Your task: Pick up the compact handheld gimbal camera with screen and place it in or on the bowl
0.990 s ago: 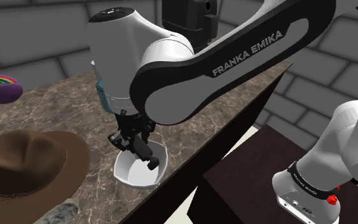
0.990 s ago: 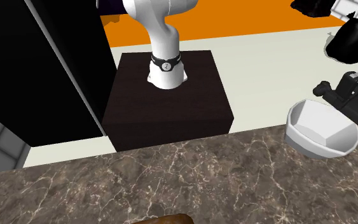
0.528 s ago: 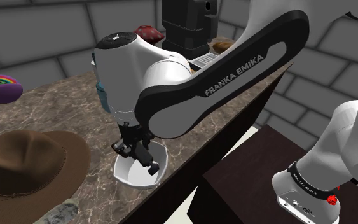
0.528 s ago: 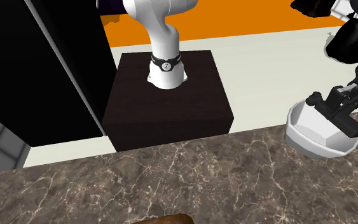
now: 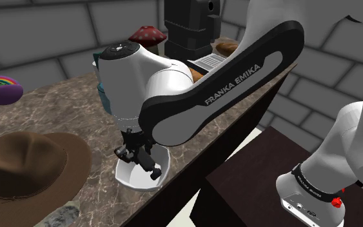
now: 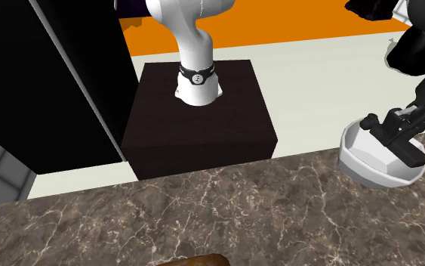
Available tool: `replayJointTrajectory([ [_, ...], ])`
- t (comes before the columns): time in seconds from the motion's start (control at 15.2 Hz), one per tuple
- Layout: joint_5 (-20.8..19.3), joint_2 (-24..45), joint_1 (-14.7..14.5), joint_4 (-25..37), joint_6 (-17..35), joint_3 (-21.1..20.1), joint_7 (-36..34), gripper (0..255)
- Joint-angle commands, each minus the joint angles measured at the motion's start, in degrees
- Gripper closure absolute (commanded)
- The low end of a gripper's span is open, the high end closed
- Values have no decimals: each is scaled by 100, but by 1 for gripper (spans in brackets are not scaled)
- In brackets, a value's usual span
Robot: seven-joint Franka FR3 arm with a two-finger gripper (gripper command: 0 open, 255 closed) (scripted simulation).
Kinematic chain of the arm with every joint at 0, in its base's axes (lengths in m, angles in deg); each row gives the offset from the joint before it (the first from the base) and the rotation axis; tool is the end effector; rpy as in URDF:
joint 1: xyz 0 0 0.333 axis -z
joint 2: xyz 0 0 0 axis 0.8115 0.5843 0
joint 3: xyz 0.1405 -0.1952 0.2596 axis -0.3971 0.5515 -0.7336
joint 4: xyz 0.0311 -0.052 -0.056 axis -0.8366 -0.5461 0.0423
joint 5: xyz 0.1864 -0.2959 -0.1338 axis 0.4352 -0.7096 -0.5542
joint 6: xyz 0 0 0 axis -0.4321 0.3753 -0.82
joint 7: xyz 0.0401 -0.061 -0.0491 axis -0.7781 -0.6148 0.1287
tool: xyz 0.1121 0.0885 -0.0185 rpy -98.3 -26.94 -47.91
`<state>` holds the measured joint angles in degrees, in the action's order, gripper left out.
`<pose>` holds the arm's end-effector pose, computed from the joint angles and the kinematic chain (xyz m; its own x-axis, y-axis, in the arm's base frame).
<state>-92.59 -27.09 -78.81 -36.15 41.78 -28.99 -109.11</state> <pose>0.3870 0.4343 0.3301 0.9908 0.1351 -0.0015 0.1351 -0.9907 0.0159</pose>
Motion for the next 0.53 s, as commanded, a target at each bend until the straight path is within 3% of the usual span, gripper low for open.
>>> replayJointTrajectory([
  [0.0, -1, 1, 0, 1, 1, 0, 0, 255],
  [0.07, -1, 1, 0, 1, 1, 0, 0, 255],
  [0.13, -1, 1, 0, 1, 1, 0, 0, 0],
  [0.46, -1, 1, 0, 1, 1, 0, 0, 0],
])
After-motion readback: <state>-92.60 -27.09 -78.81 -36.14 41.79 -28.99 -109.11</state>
